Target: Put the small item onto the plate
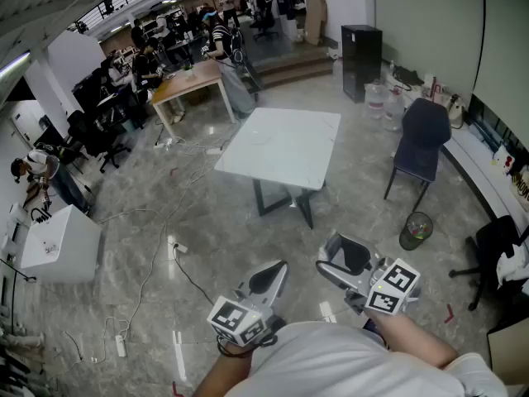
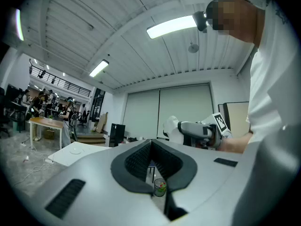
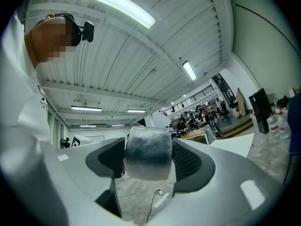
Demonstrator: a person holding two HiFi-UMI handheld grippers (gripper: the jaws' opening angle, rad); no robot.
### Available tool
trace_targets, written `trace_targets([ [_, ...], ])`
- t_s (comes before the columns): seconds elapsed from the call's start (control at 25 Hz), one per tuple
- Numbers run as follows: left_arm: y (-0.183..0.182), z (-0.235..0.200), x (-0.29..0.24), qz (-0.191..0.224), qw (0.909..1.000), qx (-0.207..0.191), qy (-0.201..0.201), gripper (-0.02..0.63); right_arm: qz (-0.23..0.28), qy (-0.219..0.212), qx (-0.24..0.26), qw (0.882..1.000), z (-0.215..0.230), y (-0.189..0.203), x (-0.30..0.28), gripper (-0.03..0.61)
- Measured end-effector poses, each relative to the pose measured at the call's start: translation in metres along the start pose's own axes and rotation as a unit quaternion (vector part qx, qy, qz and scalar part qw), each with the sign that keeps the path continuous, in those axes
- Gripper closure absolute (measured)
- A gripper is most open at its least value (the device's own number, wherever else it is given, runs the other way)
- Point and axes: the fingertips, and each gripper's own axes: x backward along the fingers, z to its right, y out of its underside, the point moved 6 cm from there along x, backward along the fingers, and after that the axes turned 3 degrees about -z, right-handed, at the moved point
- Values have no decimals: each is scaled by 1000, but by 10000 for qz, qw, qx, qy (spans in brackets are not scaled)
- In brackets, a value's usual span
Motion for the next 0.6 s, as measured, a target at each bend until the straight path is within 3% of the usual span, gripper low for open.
trace_targets([
  [0.6,-3,-23,-2,97,9999,24,-77,607,-122,11,179,9998,3,5,-24,276],
])
